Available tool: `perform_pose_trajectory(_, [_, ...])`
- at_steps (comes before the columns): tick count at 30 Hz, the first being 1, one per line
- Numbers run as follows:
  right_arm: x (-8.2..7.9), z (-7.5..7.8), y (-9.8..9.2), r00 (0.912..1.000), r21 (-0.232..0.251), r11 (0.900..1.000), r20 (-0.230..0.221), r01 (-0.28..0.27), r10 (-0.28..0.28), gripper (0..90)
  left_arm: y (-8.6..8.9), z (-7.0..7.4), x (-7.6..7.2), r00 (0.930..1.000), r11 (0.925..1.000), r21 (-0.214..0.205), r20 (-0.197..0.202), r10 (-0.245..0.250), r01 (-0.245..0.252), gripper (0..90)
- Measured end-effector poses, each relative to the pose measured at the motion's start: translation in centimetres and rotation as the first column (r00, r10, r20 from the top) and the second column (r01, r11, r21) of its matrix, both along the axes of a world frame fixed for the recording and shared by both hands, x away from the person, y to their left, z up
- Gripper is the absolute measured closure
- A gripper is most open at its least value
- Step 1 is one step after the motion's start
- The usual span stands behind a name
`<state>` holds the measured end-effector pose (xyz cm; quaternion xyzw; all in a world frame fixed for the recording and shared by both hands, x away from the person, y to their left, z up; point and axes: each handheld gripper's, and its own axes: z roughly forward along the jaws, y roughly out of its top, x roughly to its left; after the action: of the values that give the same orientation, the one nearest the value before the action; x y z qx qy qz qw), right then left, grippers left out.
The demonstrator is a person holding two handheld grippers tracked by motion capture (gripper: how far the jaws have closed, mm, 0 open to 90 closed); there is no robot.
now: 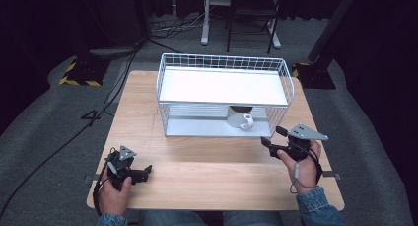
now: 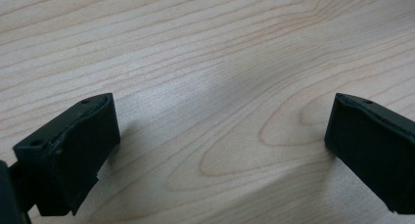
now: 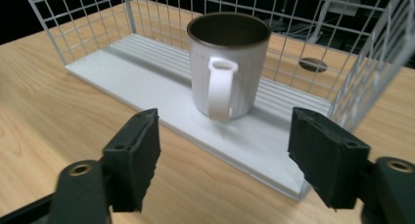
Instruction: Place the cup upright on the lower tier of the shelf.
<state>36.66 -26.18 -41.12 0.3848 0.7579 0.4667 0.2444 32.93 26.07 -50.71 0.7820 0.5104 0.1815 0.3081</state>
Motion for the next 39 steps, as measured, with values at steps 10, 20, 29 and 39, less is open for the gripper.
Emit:
perform_pose_trajectory(10, [-1.6,-1.2,-2.9,0.9955,-0.046,0.9987,-0.091,0.021,-0.025,15.8,0.0,0.0,0.2,1.0000,1.0000,0.001,0.003,0.000,0.000,0.1])
perform_pose_trajectory(20, [-2.0,-3.2,-5.2,0.9846,-0.054,0.9972,-0.164,0.053,-0.061,15.9,0.0,0.0,0.2,1.0000,1.0000,0.002,0.003,-0.001,0.001,0.1])
perform_pose_trajectory(29, [-2.2,-5.6,-6.5,0.9704,-0.098,0.9923,-0.222,0.075,-0.096,16.0,0.0,0.0,0.2,1.0000,1.0000,0.001,0.003,0.000,0.000,0.1])
perform_pose_trajectory(39, [-2.4,-8.1,-7.1,0.9514,-0.143,0.9868,-0.286,0.076,-0.115,16.3,0.0,0.0,0.2,1.0000,1.0000,0.000,0.003,0.003,-0.003,0.1])
